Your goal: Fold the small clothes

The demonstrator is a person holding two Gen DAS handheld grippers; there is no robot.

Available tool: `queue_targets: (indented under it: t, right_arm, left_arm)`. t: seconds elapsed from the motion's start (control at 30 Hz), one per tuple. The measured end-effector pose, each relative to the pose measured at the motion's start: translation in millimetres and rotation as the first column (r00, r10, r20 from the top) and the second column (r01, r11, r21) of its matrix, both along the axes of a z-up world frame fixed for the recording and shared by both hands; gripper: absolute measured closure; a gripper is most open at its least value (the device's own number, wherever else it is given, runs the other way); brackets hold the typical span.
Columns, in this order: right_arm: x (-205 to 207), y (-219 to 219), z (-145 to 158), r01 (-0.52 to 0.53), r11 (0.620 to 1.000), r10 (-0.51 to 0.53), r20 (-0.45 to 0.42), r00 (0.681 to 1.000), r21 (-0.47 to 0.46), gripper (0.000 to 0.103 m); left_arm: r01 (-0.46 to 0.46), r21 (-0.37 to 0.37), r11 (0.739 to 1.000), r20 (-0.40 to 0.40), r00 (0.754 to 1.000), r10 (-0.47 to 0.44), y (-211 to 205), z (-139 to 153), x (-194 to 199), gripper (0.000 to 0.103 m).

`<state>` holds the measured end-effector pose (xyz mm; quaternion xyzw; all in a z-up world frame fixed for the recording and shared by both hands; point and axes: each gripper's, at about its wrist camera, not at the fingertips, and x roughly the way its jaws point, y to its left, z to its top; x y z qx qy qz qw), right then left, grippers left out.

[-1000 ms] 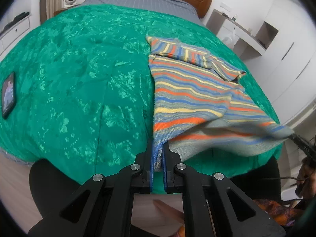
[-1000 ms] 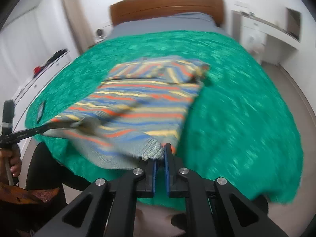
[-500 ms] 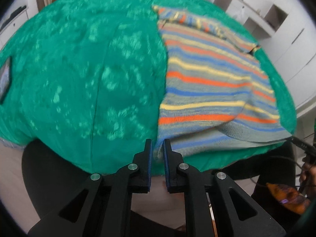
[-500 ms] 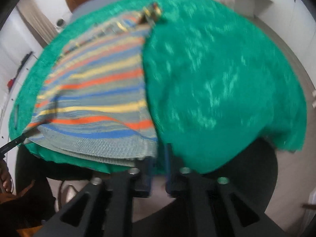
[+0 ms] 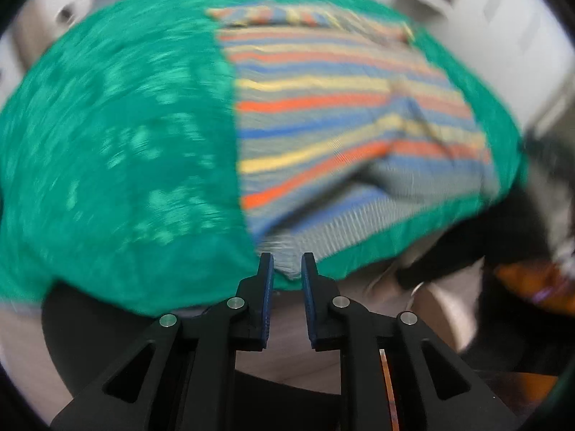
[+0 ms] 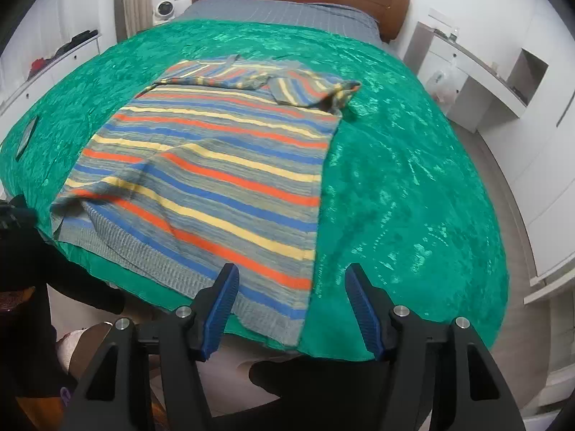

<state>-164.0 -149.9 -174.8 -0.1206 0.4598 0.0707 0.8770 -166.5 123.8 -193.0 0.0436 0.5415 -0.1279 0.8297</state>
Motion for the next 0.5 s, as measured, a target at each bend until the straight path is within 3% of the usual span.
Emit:
queue_targets:
  t: [0.1, 0.13, 0.2, 0.27, 0.33, 0.47, 0.5]
  right_arm:
    - [-0.6, 0.7, 0.1, -0.01, 0.999, 0.011, -0.016, 1.0, 0.042, 0.042]
    - [-3.4, 4.5, 2.5, -0.054, 0.994, 0.056, -0.021, 0.998, 0.09, 0.042]
    - [-5.6, 22.7, 4.3, -0.168, 0.969, 0.178, -0.036, 0.983, 0.182, 0.042]
    - [-0.6, 57.8, 1.5, -0.297, 0.91, 0.327, -0.062, 0.943, 0.289, 0.042]
    - [3.2, 95.0, -6.9, -0.408, 0.86, 0.442, -0.051, 0.895, 0.307, 0.042]
    - [5.9, 174.4, -36.0, -0.619, 0.757, 0.638, -0.031, 0.77, 0.209, 0.043]
    - [7.1, 184.0, -40.9, -0.638, 0.745, 0.654, -0.026, 0.756, 0.196, 0.044]
  left_arm:
    - [0.015, 0.098, 0.995, -0.02, 1.0, -0.013, -16.0, -19.2, 16.7, 0.087]
    - [-0.006, 0.102, 0.995, -0.026, 1.0, 0.009, -14.3, -22.8, 23.1, 0.087]
    - [-0.036, 0.052, 0.998, -0.038, 0.999, 0.038, -6.2, -24.1, 30.5, 0.1]
    - [-0.043, -0.036, 0.998, -0.034, 0.999, 0.042, 4.8, -18.2, 32.0, 0.103]
    - [-0.028, -0.106, 0.994, -0.011, 1.0, 0.027, 16.6, -7.2, 27.0, 0.103]
    - [0.002, -0.164, 0.986, 0.024, 1.0, 0.002, 45.8, 11.0, 8.4, 0.103]
    - [0.002, -0.18, 0.984, 0.029, 1.0, 0.004, 53.9, 14.2, 5.1, 0.103]
